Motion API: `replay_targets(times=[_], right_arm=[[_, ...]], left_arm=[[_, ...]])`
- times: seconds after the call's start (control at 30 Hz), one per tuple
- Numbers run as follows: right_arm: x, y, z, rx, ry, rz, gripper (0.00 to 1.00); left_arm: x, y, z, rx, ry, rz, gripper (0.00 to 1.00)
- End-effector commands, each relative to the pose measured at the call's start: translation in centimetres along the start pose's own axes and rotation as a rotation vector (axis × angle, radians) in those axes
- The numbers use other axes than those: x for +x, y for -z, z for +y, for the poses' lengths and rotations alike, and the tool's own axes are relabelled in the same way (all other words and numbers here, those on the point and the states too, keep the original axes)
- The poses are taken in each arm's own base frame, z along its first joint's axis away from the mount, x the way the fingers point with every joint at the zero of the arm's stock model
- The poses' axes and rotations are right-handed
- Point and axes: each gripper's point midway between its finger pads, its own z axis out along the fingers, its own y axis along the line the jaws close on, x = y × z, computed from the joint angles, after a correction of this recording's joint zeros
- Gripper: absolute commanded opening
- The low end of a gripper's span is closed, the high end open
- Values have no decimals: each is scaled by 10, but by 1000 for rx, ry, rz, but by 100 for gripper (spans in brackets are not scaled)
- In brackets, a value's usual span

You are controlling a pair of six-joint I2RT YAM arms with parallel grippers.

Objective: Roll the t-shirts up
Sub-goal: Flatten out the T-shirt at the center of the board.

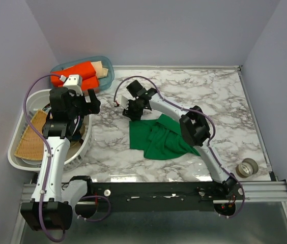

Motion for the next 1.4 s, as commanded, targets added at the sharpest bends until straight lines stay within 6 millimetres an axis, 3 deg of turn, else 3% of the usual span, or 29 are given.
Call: replay_targets(times=[0.0, 0.1, 0.23, 0.37, 0.57, 0.83, 0.87, 0.97, 1.13, 1.2, 1.23, 1.3, 1.37], right_arm=[[-9, 5, 7, 0, 15, -9, 55], [-28, 20, 5, 11, 11, -73, 55], [-34, 27, 16, -31, 9, -104, 55], [-27, 23, 32, -99, 15, -87, 55], [-15, 9, 40, -117, 15, -38, 54], [-8, -12, 32, -83, 10, 20, 50], [3, -19, 36, -102, -2, 53, 48], [4, -19, 38, -126, -11, 72, 30], [5, -22, 40, -136, -22, 73, 28], [6, -22, 42, -145, -21, 69, 14], [5, -20, 41, -139, -23, 66, 1], [3, -17, 35, -105, -30, 54, 1], [-22, 11, 9, -6, -71, -29, 1]], left_arm=[[3, 8, -3, 22, 26, -1, 99], [4, 9, -4, 27, 27, 0, 99], [5, 9, -8, 55, 21, -2, 99], [4, 10, -10, 62, 21, -10, 99], [6, 14, -10, 63, 21, -12, 99], [12, 17, -9, 55, 18, -3, 99], [13, 17, -9, 55, 18, 2, 99], [14, 17, -8, 52, 18, -1, 99], [16, 16, -5, 43, 29, 2, 99], [15, 15, -5, 49, 33, -2, 99], [15, 14, -5, 50, 36, -2, 99], [13, 13, -7, 60, 40, -5, 99], [11, 12, -8, 67, 33, -2, 99]])
